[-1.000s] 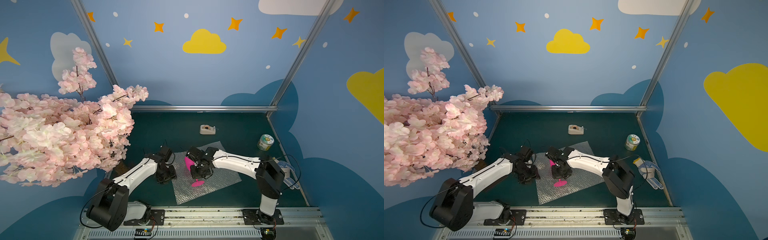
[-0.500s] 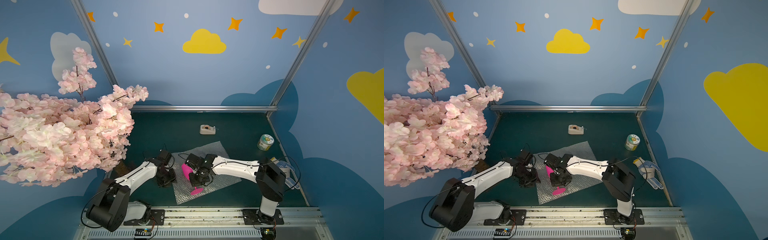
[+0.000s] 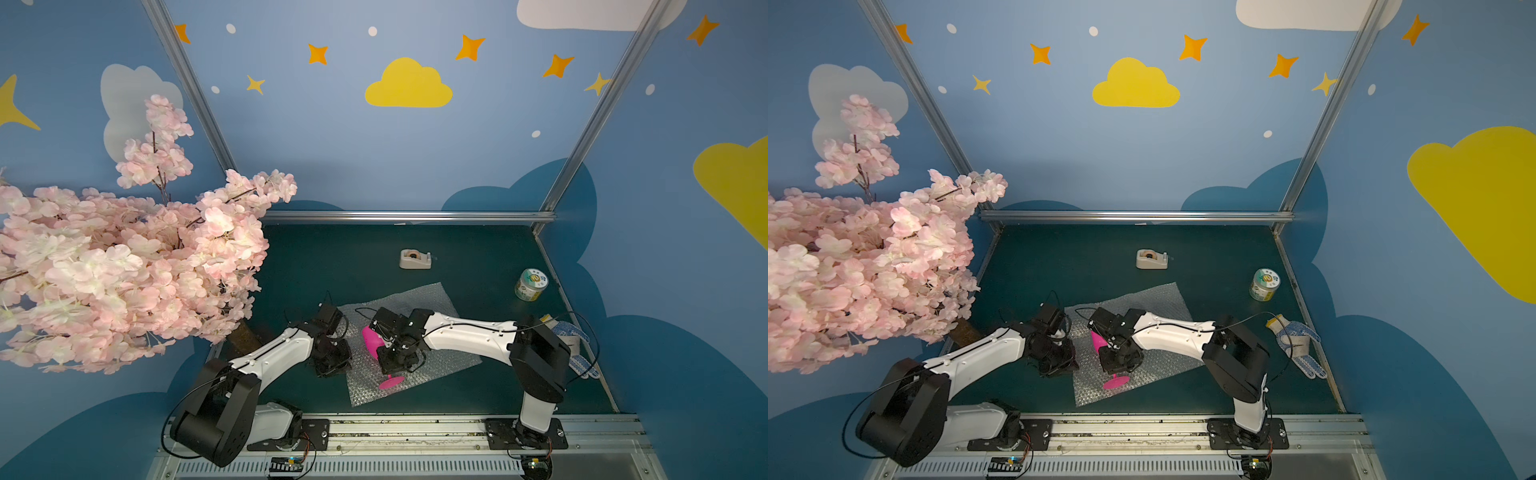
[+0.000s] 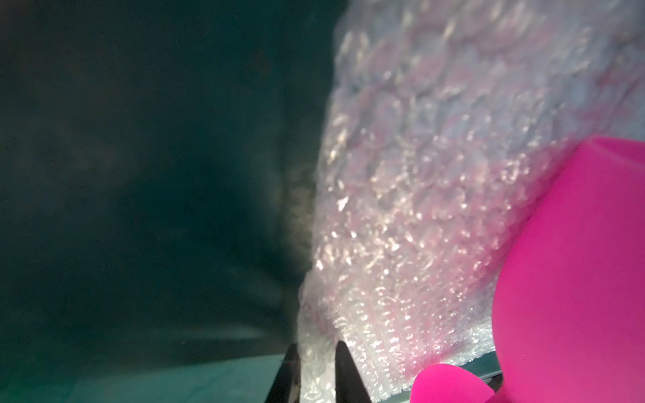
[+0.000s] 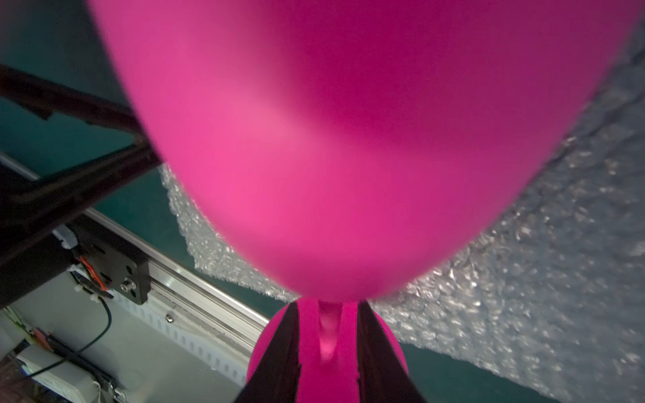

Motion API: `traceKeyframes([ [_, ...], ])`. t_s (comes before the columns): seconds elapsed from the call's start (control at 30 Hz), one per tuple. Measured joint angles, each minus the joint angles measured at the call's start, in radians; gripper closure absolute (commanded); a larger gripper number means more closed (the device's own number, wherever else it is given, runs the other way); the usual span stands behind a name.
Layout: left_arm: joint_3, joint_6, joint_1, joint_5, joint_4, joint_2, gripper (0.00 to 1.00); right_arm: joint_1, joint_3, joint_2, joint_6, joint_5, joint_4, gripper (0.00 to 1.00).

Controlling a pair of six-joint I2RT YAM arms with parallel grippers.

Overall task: Wrap wine glasses in bubble wrap
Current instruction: Place the wine glass on the bubble wrap, then wrap the wine glass in bubble wrap.

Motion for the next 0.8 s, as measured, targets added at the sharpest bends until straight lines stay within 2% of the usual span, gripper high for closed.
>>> traceKeyframes([
  [0.2,0.008,0.024,0.0,-0.014,0.016,-0.009,0.92,-0.037,0.068,-0.09,-0.058,-0.018,-0.084,0.64],
  [0.4,0.083,0.034,-0.023,-0.027,-0.021,-0.09,0.97,-0.135,0.047,-0.161,-0.083,-0.042,-0.102,0.7],
  [0.6,0.192,0.015,-0.12,-0.082,-0.057,-0.109,0.97,-0.233,-0.014,-0.159,-0.087,-0.089,-0.056,0.72],
  [0.8,0.323,-0.008,-0.236,-0.143,-0.102,-0.045,0.97,-0.257,-0.031,-0.151,-0.077,-0.161,0.041,0.73],
])
